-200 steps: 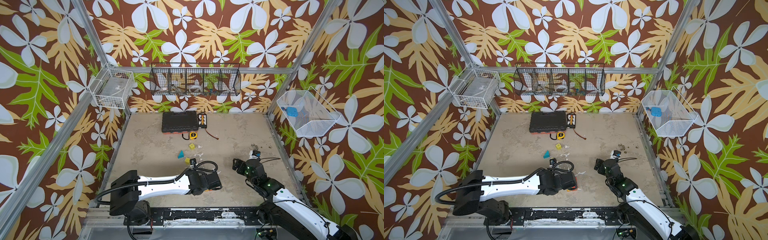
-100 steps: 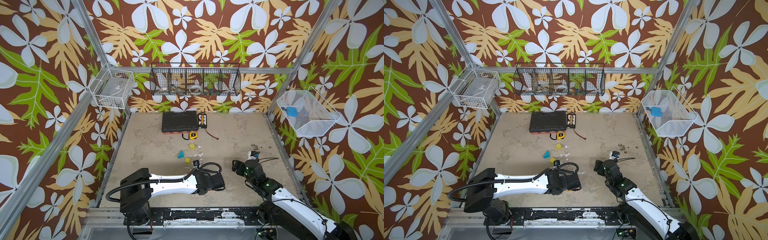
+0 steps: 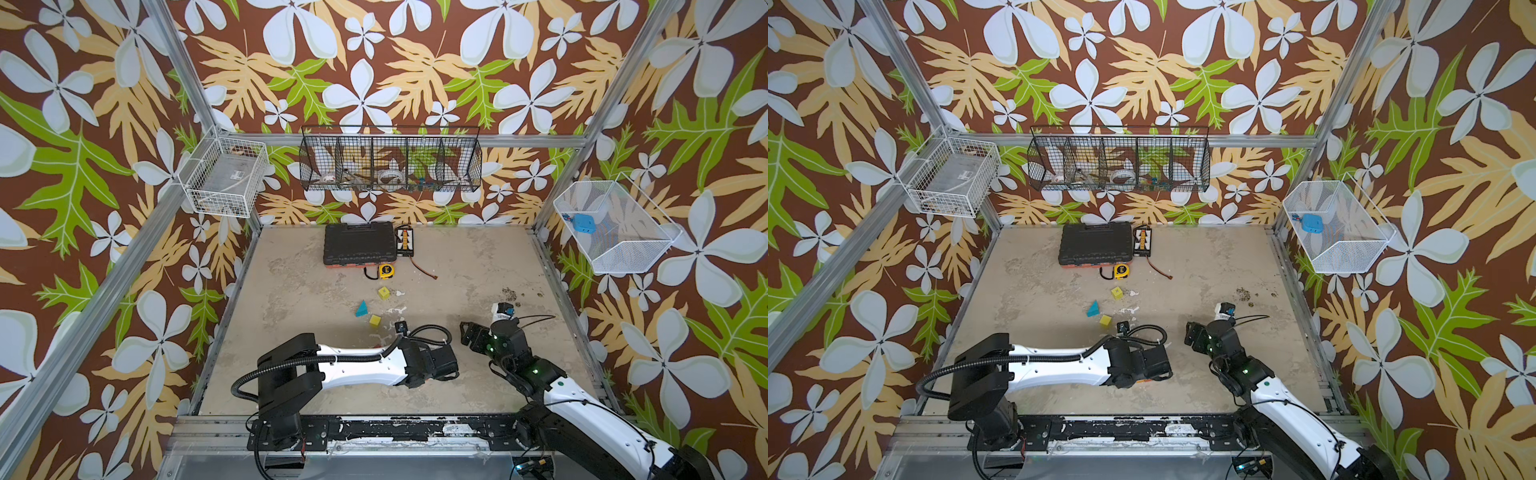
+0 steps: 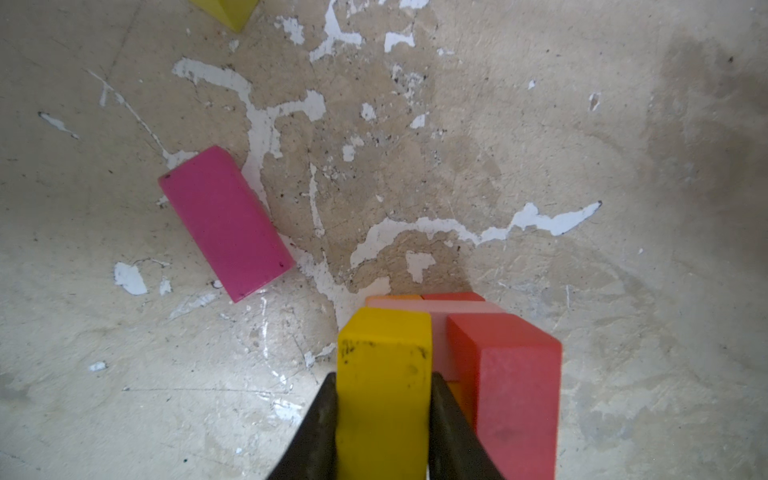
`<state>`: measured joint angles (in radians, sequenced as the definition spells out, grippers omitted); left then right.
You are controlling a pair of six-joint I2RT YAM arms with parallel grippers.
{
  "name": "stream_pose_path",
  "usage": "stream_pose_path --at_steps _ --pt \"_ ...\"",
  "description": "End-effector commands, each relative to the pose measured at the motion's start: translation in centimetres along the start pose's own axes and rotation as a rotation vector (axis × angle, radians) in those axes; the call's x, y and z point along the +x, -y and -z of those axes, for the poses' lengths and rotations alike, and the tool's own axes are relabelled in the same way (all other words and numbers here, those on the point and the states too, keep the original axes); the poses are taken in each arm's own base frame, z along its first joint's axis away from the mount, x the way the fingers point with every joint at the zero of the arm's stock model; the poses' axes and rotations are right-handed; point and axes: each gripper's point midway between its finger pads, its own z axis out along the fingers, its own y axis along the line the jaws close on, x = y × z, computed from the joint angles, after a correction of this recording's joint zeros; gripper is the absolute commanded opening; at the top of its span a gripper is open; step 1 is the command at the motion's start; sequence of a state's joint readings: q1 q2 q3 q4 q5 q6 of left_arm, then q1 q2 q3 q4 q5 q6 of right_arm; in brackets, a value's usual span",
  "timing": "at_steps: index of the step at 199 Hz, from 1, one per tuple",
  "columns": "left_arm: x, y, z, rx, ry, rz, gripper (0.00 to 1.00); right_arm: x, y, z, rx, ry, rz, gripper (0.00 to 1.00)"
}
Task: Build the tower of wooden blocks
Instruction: 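Carry the yellow arch with the left gripper toward the block stack, then lower the arch upright beside the red block with the left gripper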
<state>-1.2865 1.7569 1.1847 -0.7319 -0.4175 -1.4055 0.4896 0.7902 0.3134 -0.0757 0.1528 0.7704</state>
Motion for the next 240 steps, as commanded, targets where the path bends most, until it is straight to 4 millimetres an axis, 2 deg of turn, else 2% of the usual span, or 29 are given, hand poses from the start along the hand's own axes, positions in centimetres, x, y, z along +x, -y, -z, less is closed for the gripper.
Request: stream_pose_path --at_steps 1,113,119,138,144,196,201,213,240 --pt "0.0 -0.2 0.1 -0.014 0.002 -0.017 0.02 0.2 -0.4 -0.1 -0.023 -0.010 0.009 0.90" --pt "-0.2 -0.2 0.3 -0.013 0.008 -0.015 0.08 0.9 -0.7 -0.4 -0.038 -0.045 0.016 0.89" --pt "-0.2 -0.2 0.4 -0.013 0.008 -0.014 0.11 0.9 -0.7 -0.4 -0.037 -0.048 0.016 0.90" --pt "-0.2 -0.4 0.4 -0.017 0.010 -0.019 0.12 0.9 -0.8 -0.5 -0.038 -0.051 0.018 0.89" --pt "-0.3 -0.4 0.4 -0.016 0.011 -0.018 0.16 0.9 -0.8 -0.5 -0.039 -0.052 0.017 0.89" --pt "-0.3 -0.4 0.4 -0.014 0.011 -0.026 0.20 1.2 -1.0 -0.8 -0.046 -0.067 0.020 0.90" --pt "-0.3 -0.3 0.5 -0.012 0.011 -0.026 0.25 1.2 -1.0 -0.8 -0.045 -0.067 0.019 0.90" --pt "-0.3 -0.1 0.4 0.001 0.011 -0.031 0.30 1.3 -0.9 -0.8 -0.043 -0.070 0.021 0.90" --pt "-0.4 -0.3 0.5 0.009 0.017 -0.019 0.31 1.2 -1.0 -0.8 -0.046 -0.070 0.024 0.90"
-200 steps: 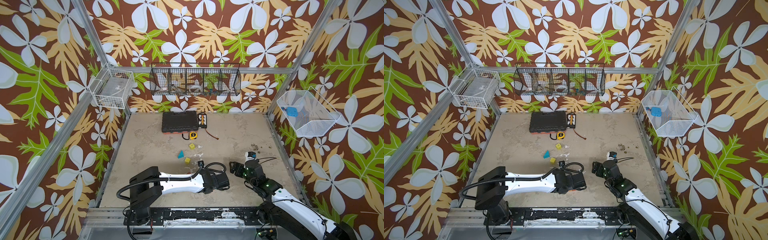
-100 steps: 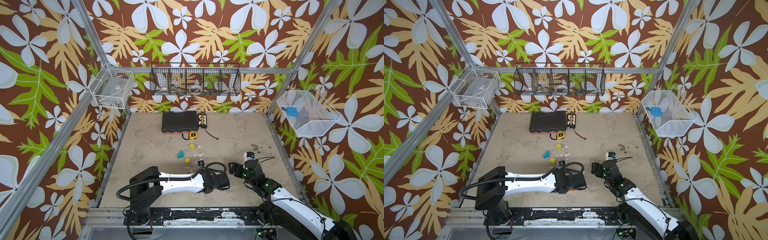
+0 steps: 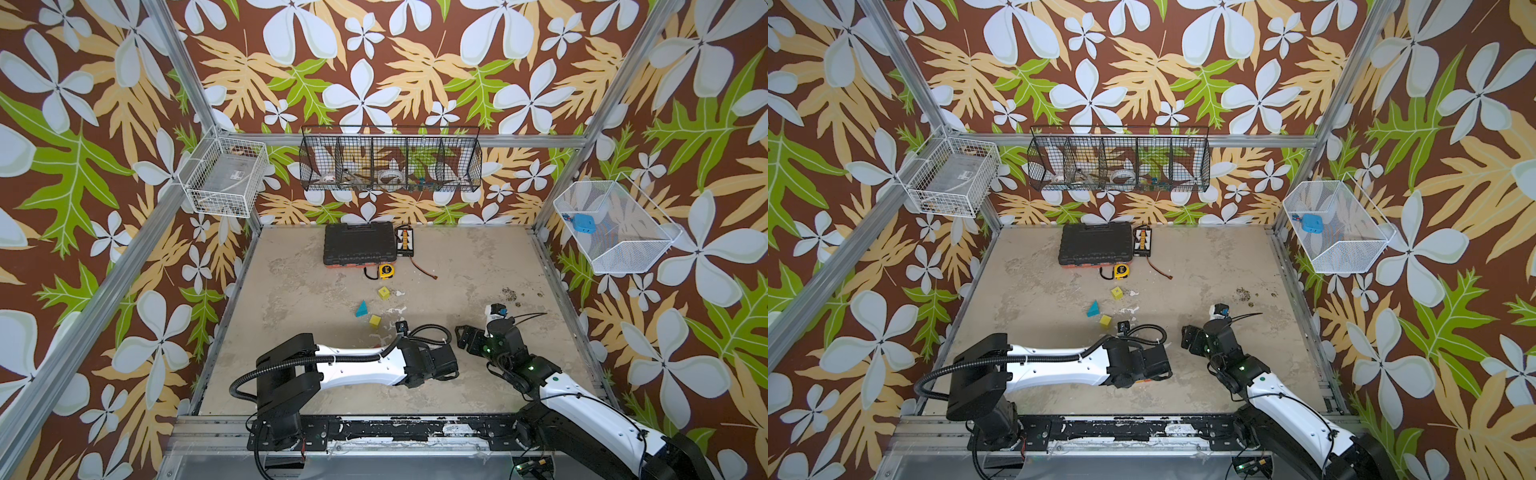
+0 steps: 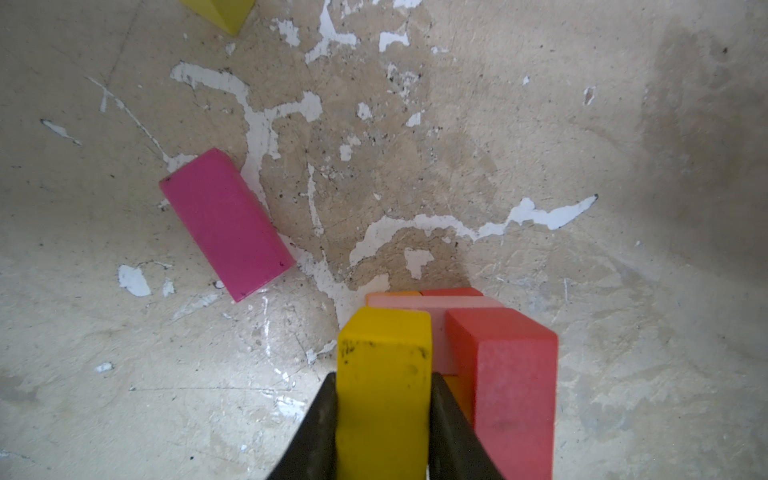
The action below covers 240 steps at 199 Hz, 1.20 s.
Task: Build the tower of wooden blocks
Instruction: 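Lower the arch upright beside the red block with the left gripper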
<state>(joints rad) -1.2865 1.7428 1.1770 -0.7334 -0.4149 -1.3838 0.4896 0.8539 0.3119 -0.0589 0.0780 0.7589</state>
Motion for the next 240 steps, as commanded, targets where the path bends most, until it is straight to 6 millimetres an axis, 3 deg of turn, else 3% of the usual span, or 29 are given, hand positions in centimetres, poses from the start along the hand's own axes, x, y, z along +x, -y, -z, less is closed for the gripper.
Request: stream_pose_path --at_steps 1,29,121,155,195,240 --pt "-0.4 -0.1 0.3 0.004 0.020 0.002 0.31 -0.5 -0.5 0.0 -0.020 0.014 0.006 0.90" --pt "-0.5 0.2 0.4 0.022 0.027 -0.001 0.45 -0.4 -0.7 0.0 -0.024 0.008 0.007 0.90" --pt "-1.4 0.0 1.6 0.058 0.055 0.030 0.45 -0.2 -1.0 0.0 -0.037 -0.013 0.015 0.89" --pt "-1.7 -0.6 2.1 0.061 0.066 0.047 0.45 0.3 -1.2 0.2 -0.046 -0.041 0.017 0.85" --pt "-2.0 -1.5 2.3 0.096 0.085 0.063 0.47 2.7 -1.9 0.7 -0.060 -0.094 0.058 0.77" --pt "-2.8 -2.0 4.2 0.292 0.122 0.111 0.46 5.8 -2.7 0.9 -0.090 -0.169 0.116 0.65"
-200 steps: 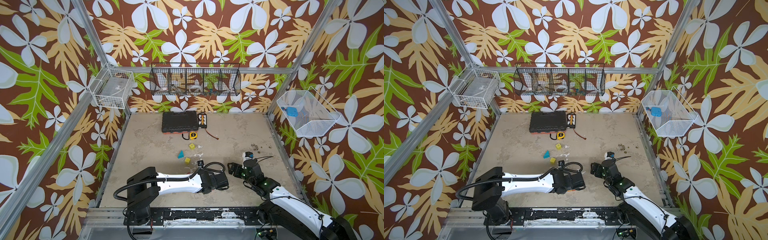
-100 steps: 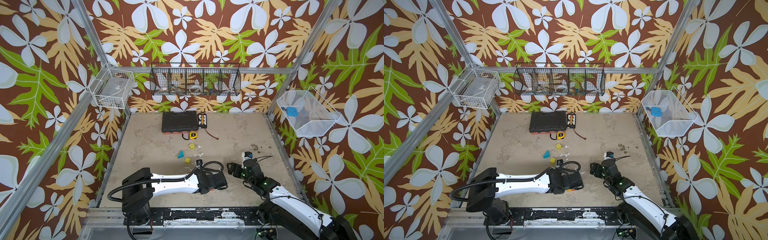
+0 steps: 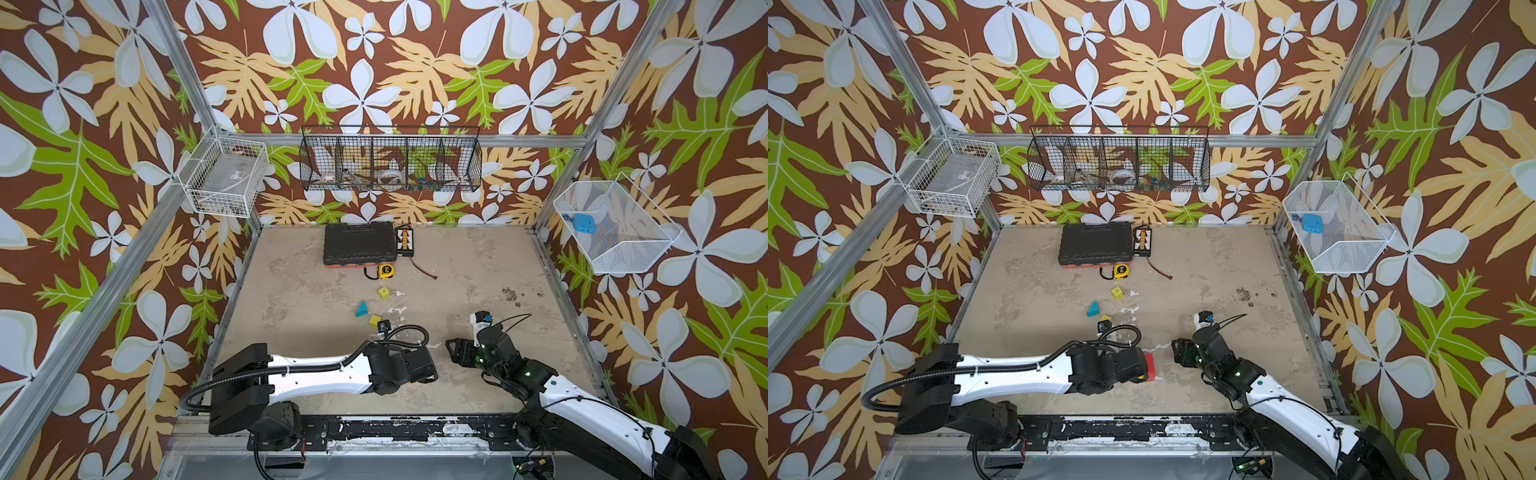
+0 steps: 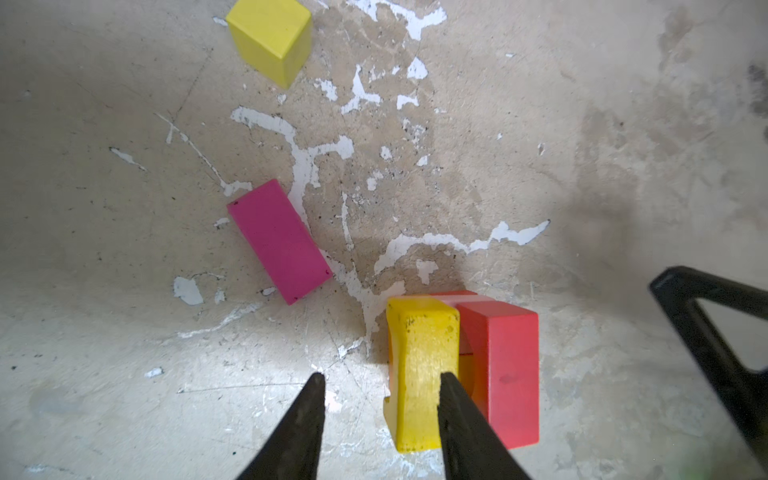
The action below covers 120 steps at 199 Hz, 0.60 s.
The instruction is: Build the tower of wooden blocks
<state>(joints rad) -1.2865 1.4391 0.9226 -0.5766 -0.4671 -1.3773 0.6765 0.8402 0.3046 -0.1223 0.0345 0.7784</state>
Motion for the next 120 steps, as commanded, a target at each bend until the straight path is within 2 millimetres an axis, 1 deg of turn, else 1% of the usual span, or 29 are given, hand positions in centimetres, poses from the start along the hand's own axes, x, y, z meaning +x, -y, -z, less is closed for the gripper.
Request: stream_pose_path --at_steps 1,21,31,39,51,68,95,120 --pt "-1.1 1.1 1.0 0.120 0.041 0.032 0.46 1.0 0.4 -0.1 0.020 -0.020 0.005 0.65" --pt "-1.4 0.5 1.4 0.211 0.044 0.061 0.46 1.6 0.2 -0.2 -0.004 -0.035 0.008 0.58" --pt "-1.3 0.3 1.3 0.268 0.028 0.077 0.45 1.9 0.2 -0.2 -0.010 -0.043 0.008 0.56" --pt "-1.3 0.4 1.3 0.325 0.017 0.098 0.44 2.0 0.1 -0.2 -0.016 -0.047 0.011 0.54" --pt "-1.3 0.0 1.0 0.373 0.003 0.121 0.44 2.3 -0.2 -0.3 -0.026 -0.057 0.013 0.52" --pt "-1.4 -0.6 1.0 0.401 0.012 0.138 0.44 2.6 -0.6 -0.5 -0.037 -0.069 0.020 0.49" --pt "-1.4 -0.4 1.4 0.447 0.015 0.145 0.44 2.9 -1.4 -0.9 -0.036 -0.085 0.038 0.46" --pt "-1.1 -0.3 1.0 0.443 -0.002 0.138 0.44 3.1 -2.1 -1.2 -0.022 -0.094 0.060 0.44"
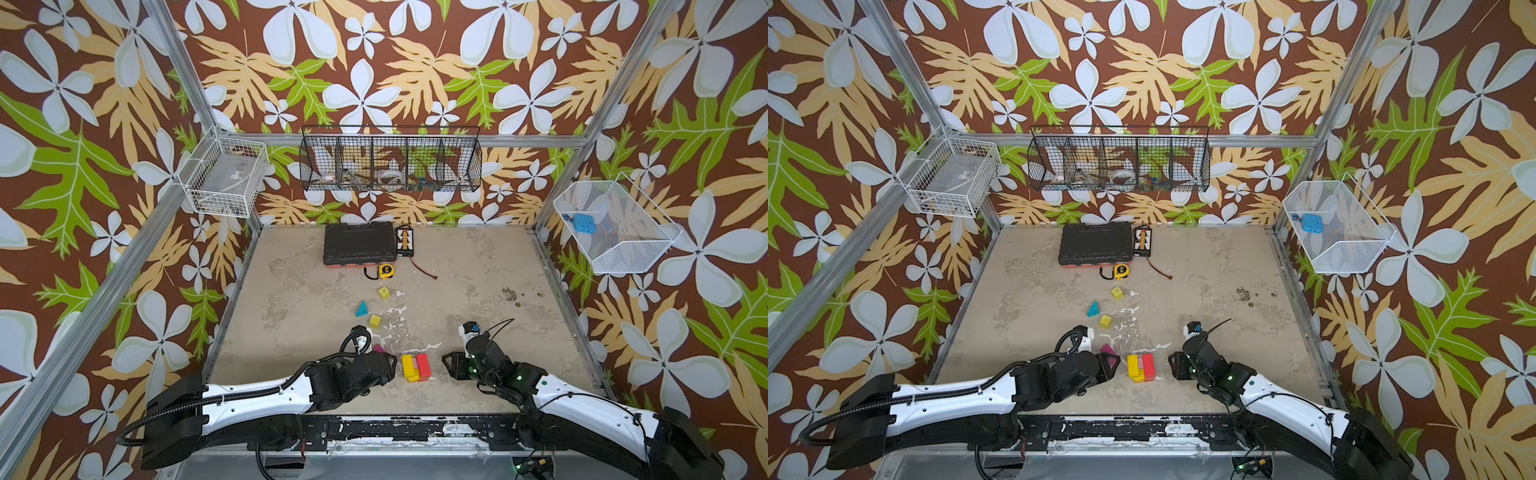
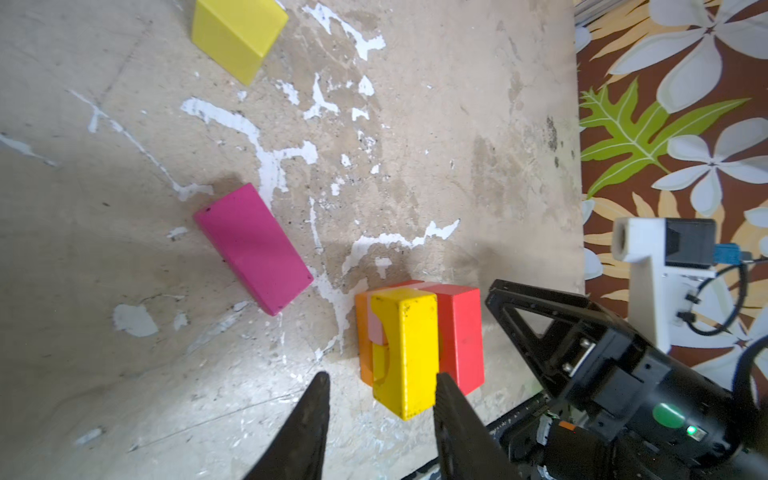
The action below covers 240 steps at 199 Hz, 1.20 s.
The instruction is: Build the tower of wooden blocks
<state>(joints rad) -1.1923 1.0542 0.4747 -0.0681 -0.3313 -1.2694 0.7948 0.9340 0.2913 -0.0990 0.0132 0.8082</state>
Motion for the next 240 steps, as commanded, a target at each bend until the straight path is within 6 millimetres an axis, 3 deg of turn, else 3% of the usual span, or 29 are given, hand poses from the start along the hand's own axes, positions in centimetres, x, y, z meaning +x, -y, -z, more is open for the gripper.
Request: stream_pose_path --at_steps 1,128,240 --pt "0.0 1.4 -0.3 0.055 -0.006 0.001 0.44 -0.9 -0.8 -0.2 0.007 0.034 0.001 0.44" --pt "2.3 2.3 -3.0 0.039 -0.105 -0.012 0.43 -1.1 -2.0 -0.8 0.005 0.022 0.017 0.42" --pt "2.9 2.5 -3.7 0.035 -0.131 -0.020 0.42 -0.7 -3.8 -1.1 0.001 0.006 0.047 0.39"
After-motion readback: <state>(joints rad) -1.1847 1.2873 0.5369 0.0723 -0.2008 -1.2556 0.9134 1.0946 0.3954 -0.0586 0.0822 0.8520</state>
